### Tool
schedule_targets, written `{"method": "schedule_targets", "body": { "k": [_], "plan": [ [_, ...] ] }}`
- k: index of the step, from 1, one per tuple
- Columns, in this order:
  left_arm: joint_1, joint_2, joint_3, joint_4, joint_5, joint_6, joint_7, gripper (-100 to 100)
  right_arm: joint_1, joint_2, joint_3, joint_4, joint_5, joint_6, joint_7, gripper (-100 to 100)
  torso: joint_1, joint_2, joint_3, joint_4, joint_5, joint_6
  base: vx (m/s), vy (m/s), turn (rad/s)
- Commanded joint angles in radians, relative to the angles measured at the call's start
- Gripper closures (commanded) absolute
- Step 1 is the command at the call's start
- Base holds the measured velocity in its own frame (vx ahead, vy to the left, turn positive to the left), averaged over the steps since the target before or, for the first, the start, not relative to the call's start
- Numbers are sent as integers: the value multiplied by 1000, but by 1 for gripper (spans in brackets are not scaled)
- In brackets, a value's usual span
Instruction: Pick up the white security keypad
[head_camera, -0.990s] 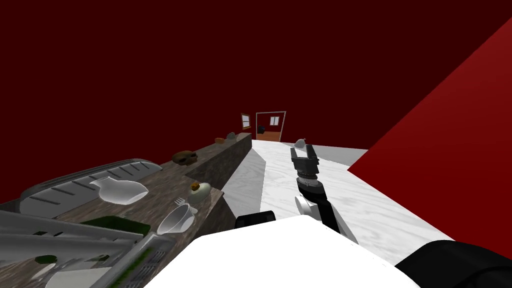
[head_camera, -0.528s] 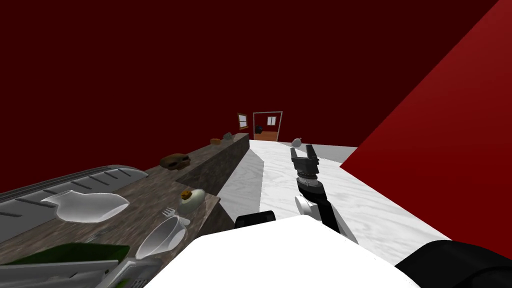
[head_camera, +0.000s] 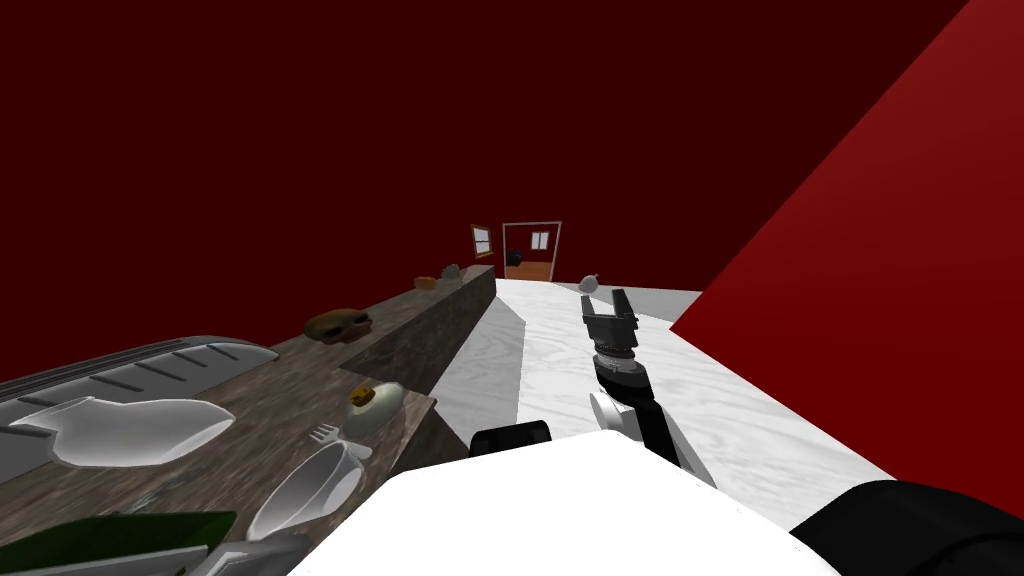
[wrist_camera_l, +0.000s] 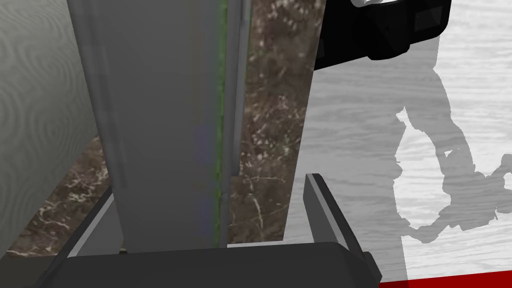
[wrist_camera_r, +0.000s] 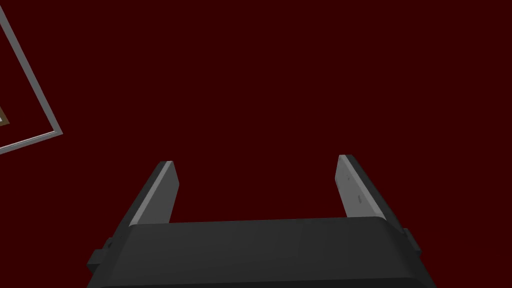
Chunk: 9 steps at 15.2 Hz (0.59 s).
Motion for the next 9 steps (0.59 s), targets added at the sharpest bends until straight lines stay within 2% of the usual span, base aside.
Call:
{"method": "schedule_targets", "body": {
  "k": [1,2,6,7,9],
  "plan": [
    [0,0,0,0,0,0,0,-100,0,0,0,0,0,0,0,0,0,0,0,0,0,0,-23,-12,-5],
    [-2,0,-2,3,-2,-3,-2,100,0,0,0,0,0,0,0,0,0,0,0,0,0,0,-8,-4,1],
    [-2,0,-3,2,-2,-3,-4,100,0,0,0,0,0,0,0,0,0,-2,-1,-1,0,-1,-1,1,-3],
    [17,12,30,-26,26,21,18,100,0,0,0,0,0,0,0,0,0,-2,-1,-1,-1,-1,18,10,42],
    [31,17,51,-48,44,36,30,100,0,0,0,0,0,0,0,0,0,-5,-3,-1,-2,-1,44,26,51]
  ]
}}
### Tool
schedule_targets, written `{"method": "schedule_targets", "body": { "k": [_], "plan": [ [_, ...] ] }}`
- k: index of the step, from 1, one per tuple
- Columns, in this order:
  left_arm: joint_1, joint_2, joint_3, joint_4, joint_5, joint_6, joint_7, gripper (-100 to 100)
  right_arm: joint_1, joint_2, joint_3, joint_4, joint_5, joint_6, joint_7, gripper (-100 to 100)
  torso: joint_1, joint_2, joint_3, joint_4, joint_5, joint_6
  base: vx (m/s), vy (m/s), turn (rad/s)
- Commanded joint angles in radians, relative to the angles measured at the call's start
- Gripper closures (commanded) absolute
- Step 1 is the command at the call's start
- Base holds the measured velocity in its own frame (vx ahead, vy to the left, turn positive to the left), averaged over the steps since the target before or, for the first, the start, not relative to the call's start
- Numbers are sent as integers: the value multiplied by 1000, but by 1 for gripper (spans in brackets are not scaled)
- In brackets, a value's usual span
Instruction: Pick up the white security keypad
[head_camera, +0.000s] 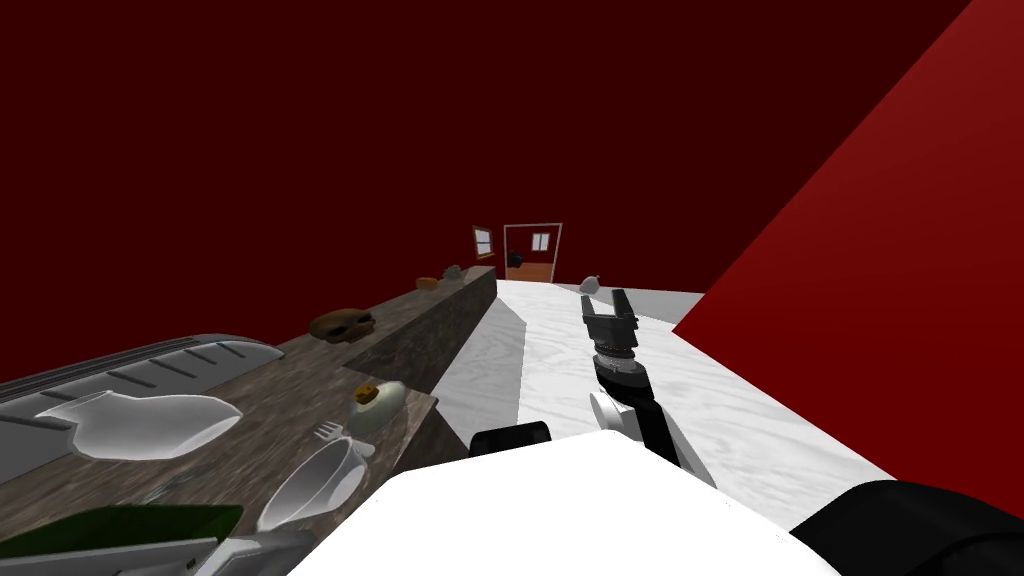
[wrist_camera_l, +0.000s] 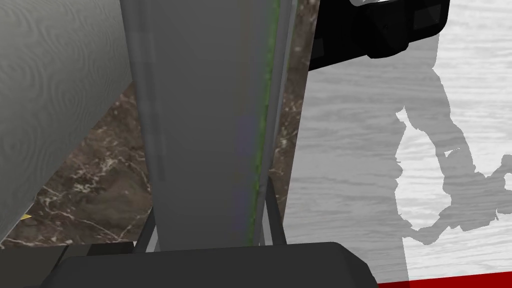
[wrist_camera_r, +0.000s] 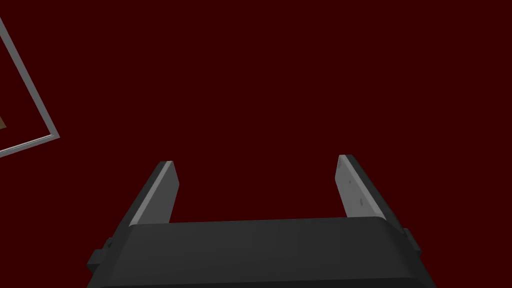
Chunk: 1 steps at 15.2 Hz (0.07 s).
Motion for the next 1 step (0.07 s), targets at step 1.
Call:
{"method": "schedule_targets", "body": {
  "k": [1],
  "plan": [
    [0,0,0,0,0,0,0,100,0,0,0,0,0,0,0,0,0,0,0,0,0,0,29,20,15]
  ]
}}
